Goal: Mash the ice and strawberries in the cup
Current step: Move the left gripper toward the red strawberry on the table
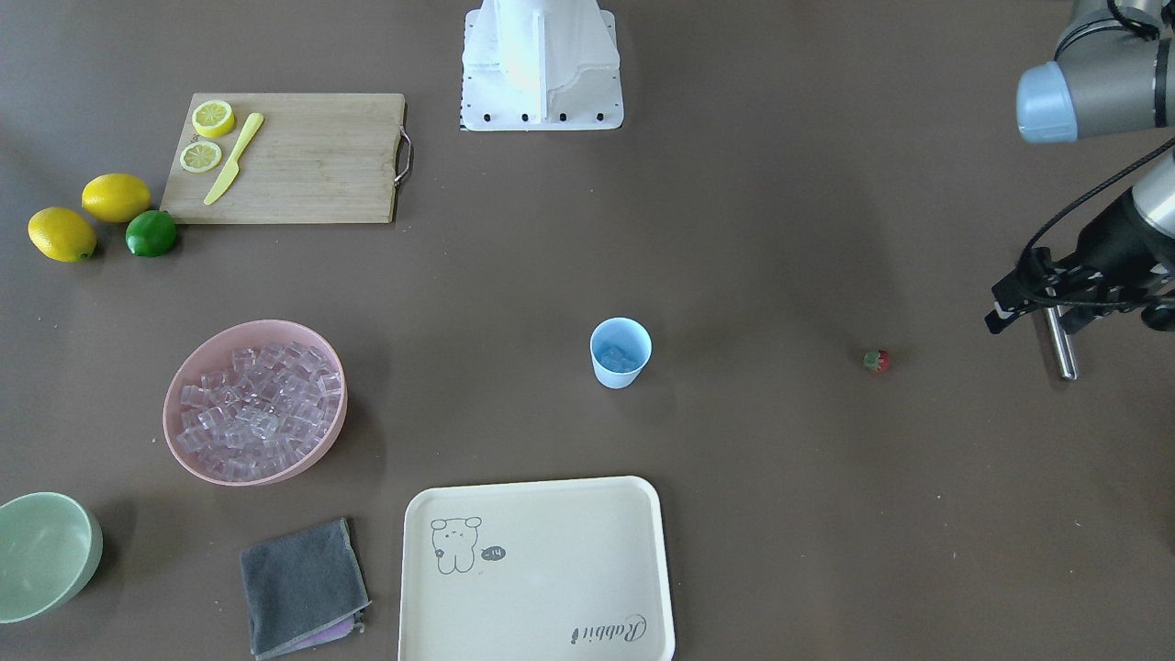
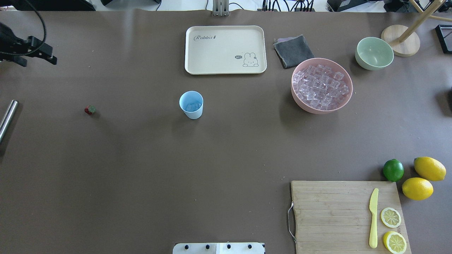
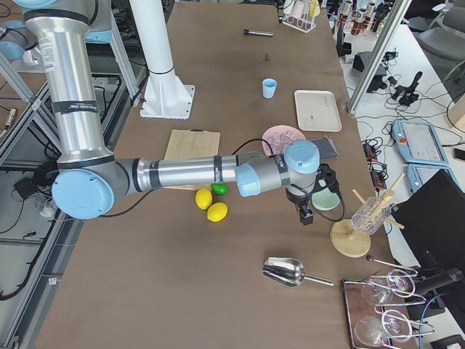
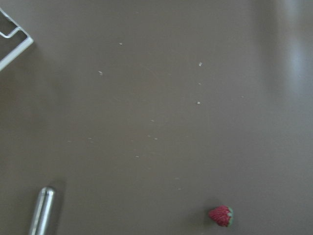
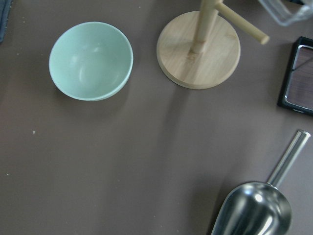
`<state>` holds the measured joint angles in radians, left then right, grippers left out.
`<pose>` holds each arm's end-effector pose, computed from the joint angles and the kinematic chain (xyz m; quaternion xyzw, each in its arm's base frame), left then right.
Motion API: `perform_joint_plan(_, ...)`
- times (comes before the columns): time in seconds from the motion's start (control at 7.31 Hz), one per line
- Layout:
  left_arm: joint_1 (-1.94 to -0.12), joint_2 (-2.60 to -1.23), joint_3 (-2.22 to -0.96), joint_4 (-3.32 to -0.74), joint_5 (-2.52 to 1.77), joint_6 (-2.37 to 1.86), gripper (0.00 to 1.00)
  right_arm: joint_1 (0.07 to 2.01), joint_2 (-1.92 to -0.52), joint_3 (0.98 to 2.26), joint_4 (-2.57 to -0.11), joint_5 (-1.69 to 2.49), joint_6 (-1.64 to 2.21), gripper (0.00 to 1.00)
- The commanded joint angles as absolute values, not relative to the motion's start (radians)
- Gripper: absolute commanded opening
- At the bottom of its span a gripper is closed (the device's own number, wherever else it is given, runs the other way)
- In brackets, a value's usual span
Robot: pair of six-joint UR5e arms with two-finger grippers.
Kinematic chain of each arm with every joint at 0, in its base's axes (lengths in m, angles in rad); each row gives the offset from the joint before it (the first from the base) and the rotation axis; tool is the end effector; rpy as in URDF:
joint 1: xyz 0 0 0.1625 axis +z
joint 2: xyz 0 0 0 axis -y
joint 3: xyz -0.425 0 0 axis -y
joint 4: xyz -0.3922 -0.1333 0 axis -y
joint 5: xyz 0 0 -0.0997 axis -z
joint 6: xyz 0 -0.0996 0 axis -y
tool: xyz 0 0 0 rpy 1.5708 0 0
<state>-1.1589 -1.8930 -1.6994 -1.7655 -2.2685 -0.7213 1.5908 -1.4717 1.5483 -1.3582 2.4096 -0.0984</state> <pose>0.1820 -0.5896 0.3957 0.0775 0.4335 -0.0302 0.8973 0.0702 -0.5463 0.5908 0.1552 -0.3945 -0.0940 0.9008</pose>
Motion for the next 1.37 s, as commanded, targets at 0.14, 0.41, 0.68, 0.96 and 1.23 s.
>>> perform_joint_plan(0.14,-1.109,-2.011,-1.640,-1.738,-2.253,-0.747,0.99,1.732,-1.577,1.574,-1.373,2.399,-0.135,1.00)
perform_joint_plan(0.41,-1.092,-1.976,-1.632,-1.727,-2.241,-0.683,0.99,1.620,-1.510,1.553,-1.420,2.391,-0.124,1.00)
perform_joint_plan(0.68,-1.089,-1.916,-1.628,-1.741,-2.243,-0.607,0.99,1.580,-1.497,1.542,-1.436,2.385,-0.121,1.00)
perform_joint_plan(0.96,-0.990,-1.917,-1.594,-1.735,-2.191,-0.618,0.99,1.603,-1.496,1.528,-1.489,2.393,-0.118,1.00)
perform_joint_plan(1.23,-0.902,-1.992,-1.548,-1.750,-2.040,-0.670,0.99,1.603,-1.509,1.543,-1.494,2.408,-0.118,1.00)
